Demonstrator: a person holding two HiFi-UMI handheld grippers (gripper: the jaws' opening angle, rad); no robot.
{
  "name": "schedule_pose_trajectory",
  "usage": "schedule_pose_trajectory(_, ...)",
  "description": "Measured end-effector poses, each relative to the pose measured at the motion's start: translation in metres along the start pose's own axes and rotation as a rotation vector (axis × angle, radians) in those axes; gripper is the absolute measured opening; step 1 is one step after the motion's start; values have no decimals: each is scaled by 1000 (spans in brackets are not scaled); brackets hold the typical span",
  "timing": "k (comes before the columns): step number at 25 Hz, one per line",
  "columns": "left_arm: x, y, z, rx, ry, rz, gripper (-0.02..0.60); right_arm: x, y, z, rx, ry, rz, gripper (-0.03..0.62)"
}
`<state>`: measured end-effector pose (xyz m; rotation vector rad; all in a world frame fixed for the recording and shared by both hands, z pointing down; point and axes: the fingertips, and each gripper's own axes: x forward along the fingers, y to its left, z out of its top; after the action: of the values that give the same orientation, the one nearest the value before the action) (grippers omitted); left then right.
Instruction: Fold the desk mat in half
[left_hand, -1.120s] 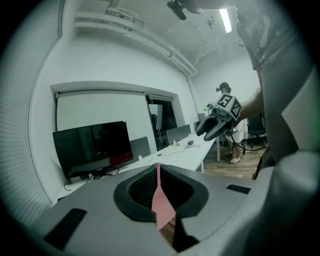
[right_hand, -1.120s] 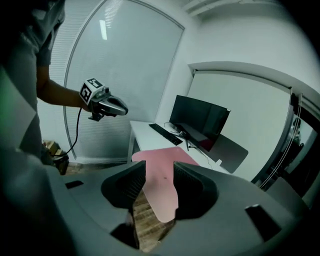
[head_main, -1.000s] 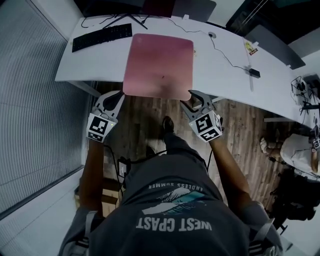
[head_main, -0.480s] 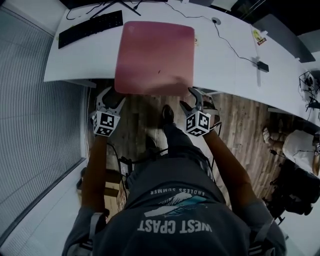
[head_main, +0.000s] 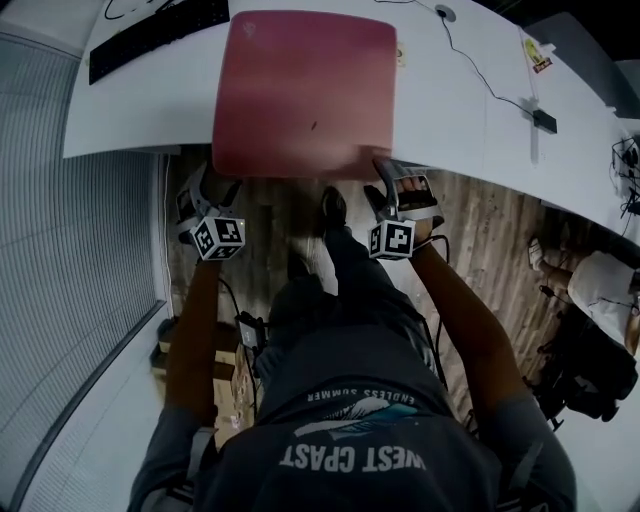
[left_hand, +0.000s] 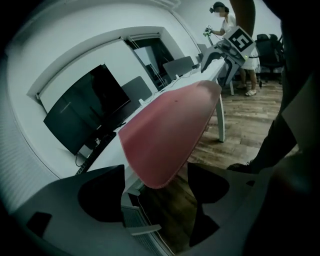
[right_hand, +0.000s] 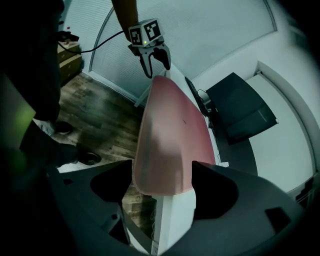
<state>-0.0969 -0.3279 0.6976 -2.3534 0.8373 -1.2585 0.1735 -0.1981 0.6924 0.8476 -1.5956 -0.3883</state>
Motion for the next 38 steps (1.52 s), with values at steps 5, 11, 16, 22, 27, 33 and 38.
schedule_pose_trajectory(5,13,-12,-5,57,20,23,393,14,16,-5,-88,5,-4,360)
schedule_pose_trajectory(11,21,-24,-8,64,9,29,393,23,14,-6,-117,1,-35,349)
schedule_pose_trajectory(16,14,-21,-4,76,-18,61,390,9,2,0,-100,-53,-67,233)
schedule_pose_trajectory(22,-5,-9,15,111,-67,93,331,-15,-34,14,-6,-127,-116,123)
schedule_pose_trajectory(27,-18,1,28,114,-79,94,310,-24,-71,20,85,-159,-163,94)
schedule_pose_trajectory(33,-36,24,44,80,-113,146,219,-28,-116,22,184,-165,-212,76)
schedule_pose_trajectory(38,-40,57,60,38,-144,198,153,-24,-152,21,227,-170,-244,75)
